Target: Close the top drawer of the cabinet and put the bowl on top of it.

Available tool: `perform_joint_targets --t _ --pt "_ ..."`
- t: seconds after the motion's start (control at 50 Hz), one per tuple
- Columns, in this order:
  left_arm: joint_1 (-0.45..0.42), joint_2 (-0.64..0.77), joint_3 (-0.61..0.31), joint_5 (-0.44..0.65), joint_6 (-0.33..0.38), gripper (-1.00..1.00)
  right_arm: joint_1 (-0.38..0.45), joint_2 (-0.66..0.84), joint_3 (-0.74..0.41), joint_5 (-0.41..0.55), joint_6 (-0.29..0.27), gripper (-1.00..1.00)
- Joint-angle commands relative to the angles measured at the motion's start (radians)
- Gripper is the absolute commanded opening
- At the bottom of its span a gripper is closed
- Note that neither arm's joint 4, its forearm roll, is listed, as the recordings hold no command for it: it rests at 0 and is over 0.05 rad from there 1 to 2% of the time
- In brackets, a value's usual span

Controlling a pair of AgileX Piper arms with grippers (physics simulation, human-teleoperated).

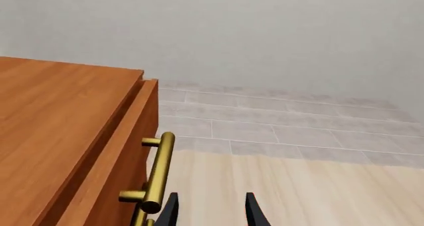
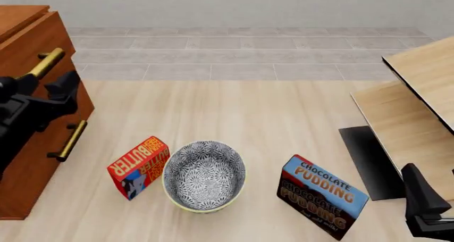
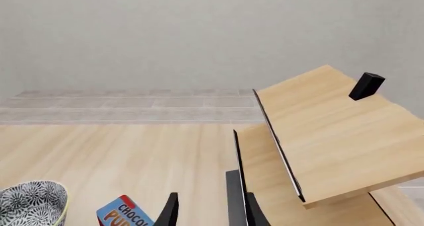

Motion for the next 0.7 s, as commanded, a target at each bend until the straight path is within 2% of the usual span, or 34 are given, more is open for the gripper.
perform_joint_targets --t 0.02,0.7 --pt "0.041 0.041 -0.012 -0.023 -0.009 1.0 -0.002 -0.001 0.001 -0.001 0.004 1.0" --pt "0.199 0.13 0.0 -0.09 -0.003 1.0 -0.002 0.0 -0.002 0.002 0.005 1.0"
